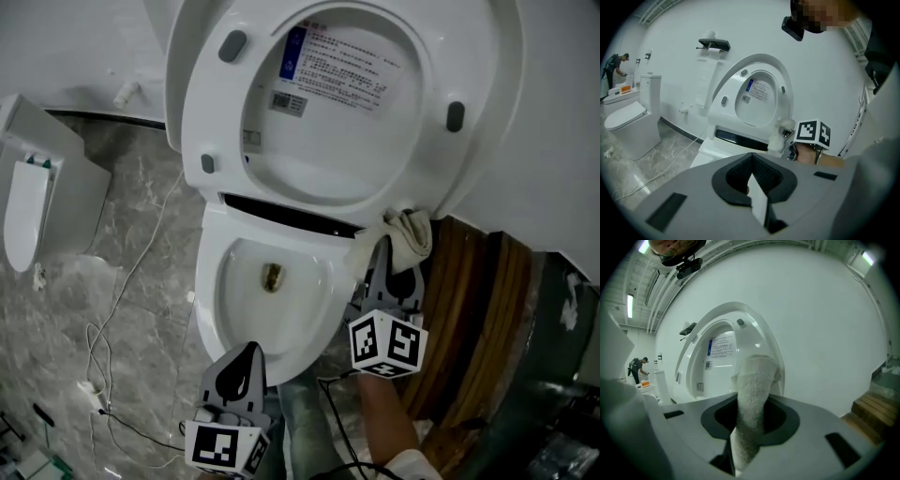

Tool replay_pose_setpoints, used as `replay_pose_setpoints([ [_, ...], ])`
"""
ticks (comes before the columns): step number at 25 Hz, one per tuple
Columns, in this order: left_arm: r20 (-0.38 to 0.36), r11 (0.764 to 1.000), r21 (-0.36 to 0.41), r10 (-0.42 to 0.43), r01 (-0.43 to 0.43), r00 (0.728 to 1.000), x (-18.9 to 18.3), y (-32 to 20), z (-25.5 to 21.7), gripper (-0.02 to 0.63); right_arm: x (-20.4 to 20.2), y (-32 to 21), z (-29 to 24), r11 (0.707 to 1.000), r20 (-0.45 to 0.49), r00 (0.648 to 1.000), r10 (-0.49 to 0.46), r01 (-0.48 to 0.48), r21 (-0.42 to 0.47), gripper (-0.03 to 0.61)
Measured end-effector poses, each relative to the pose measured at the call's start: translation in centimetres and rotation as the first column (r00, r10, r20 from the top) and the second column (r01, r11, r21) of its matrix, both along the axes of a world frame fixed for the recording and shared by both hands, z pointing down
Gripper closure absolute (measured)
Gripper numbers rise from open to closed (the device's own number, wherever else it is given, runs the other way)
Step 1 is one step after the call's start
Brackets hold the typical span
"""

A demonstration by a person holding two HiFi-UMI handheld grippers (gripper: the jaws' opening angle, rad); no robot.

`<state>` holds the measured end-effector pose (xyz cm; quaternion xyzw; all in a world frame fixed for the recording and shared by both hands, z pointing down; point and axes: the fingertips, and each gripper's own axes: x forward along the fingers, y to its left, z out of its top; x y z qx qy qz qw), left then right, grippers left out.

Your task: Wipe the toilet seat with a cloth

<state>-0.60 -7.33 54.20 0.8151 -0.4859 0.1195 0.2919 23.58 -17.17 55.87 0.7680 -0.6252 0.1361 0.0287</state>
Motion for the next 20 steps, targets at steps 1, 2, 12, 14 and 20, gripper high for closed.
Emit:
replay_pose_setpoints([
  [1, -0.003, 1.000, -0.006, -0.005, 0.005, 1.000, -0.2, 0.2, 0.4, 0.603, -0.2, 0.0, 0.4, 1.000, -0.005, 1.000, -0.004, 0.004, -0.005, 0.489],
  [2, -0.012, 1.000, -0.005, -0.012, 0.012, 1.000, -0.3, 0.3, 0.6, 0.603, -0.5, 0.0, 0.9, 1.000, -0.010, 1.000, -0.012, 0.012, -0.014, 0.489],
  [12, -0.017, 0.996, 0.010, -0.093, 0.093, 0.996, -4.1, -0.6, -0.1, 0.603, -10.3, -3.3, 5.5, 0.962, -0.070, 0.969, -0.239, 0.226, -0.150, 0.489],
  [14, -0.005, 0.994, 0.012, -0.106, 0.106, 0.994, -5.5, -0.9, -0.6, 0.603, -13.5, -4.7, 5.7, 0.944, -0.084, 0.950, -0.302, 0.285, -0.165, 0.489],
  [20, 0.004, 0.979, 0.019, -0.205, 0.205, 0.979, -10.8, -1.9, -1.9, 0.603, -22.5, -8.8, 4.9, 0.890, -0.115, 0.892, -0.438, 0.411, -0.197, 0.489],
])
